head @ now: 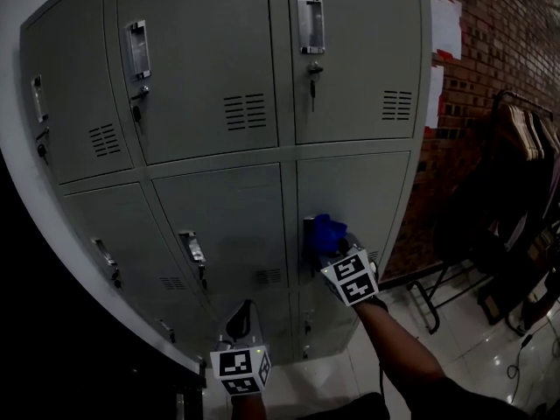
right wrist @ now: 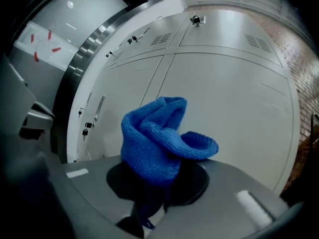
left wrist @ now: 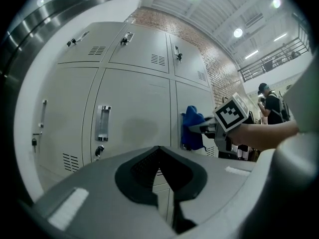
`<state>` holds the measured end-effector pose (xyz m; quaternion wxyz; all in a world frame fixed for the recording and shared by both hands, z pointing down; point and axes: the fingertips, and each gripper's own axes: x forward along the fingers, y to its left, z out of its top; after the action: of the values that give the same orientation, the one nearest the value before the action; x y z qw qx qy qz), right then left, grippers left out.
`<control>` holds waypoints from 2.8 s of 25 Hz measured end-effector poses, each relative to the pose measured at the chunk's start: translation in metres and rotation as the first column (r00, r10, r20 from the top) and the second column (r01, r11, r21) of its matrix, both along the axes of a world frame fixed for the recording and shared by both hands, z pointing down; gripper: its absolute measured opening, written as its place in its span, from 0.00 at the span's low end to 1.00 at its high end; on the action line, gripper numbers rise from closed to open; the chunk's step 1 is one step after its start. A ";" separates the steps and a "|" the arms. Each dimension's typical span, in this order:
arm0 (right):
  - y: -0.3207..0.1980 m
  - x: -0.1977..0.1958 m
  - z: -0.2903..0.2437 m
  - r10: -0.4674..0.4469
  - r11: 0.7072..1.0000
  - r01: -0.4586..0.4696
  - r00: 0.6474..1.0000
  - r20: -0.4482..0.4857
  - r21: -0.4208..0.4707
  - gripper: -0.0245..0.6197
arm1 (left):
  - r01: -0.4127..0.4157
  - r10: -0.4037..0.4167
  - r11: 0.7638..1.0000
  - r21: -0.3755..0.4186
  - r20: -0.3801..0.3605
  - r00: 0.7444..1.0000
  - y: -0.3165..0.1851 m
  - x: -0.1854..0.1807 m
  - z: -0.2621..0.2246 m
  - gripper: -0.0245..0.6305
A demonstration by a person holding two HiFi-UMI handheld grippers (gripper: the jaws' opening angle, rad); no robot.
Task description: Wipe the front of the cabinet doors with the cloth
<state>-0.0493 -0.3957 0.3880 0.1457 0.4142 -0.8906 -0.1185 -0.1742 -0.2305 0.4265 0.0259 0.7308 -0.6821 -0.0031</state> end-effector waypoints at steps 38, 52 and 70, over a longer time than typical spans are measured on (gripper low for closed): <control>-0.045 0.171 0.079 0.275 0.949 -0.285 0.957 -0.087 -0.133 0.16 | -0.041 0.042 0.999 -0.013 0.015 0.999 -0.027 0.026 0.004 0.06; -0.009 0.038 0.077 0.064 0.993 -0.071 0.995 -0.071 -0.095 0.16 | -0.064 0.064 0.998 -0.007 0.001 0.998 -0.032 0.042 0.008 0.06; -0.012 0.118 0.081 0.150 0.985 -0.154 0.988 -0.043 -0.083 0.17 | -0.062 0.060 0.995 -0.073 -0.027 0.998 -0.036 0.054 0.024 0.06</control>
<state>0.0685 -0.4073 0.4691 0.1881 0.4721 -0.8579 -0.0762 -0.1200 -0.2663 0.4501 0.0611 0.7498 -0.6587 0.0139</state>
